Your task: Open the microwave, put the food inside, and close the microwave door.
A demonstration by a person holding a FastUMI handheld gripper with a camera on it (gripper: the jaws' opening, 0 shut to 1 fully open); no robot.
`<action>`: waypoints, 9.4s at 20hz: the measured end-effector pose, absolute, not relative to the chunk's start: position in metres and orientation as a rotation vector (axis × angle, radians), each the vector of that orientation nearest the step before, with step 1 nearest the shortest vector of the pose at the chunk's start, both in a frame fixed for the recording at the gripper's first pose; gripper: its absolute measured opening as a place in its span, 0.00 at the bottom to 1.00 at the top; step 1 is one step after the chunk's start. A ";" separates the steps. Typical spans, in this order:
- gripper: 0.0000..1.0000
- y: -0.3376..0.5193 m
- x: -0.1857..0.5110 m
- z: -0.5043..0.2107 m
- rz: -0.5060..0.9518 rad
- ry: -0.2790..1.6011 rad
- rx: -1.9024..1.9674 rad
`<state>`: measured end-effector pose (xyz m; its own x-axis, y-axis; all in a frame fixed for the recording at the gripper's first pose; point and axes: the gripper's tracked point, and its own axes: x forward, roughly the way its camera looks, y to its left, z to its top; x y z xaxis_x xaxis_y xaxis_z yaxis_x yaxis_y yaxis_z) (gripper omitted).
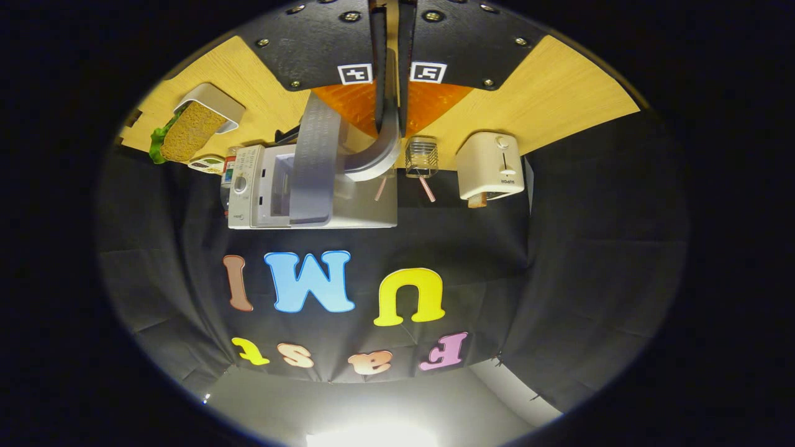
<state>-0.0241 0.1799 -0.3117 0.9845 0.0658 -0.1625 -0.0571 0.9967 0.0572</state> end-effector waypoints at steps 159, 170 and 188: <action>0.05 0.165 -0.041 -0.302 0.599 0.197 0.016; 0.04 0.055 0.028 -0.301 0.317 0.177 -0.024; 0.04 -0.066 0.193 -0.335 -0.080 0.201 -0.024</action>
<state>0.1926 -0.0664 -0.3350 0.9767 -0.0816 -0.1984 0.0768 0.9965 -0.0320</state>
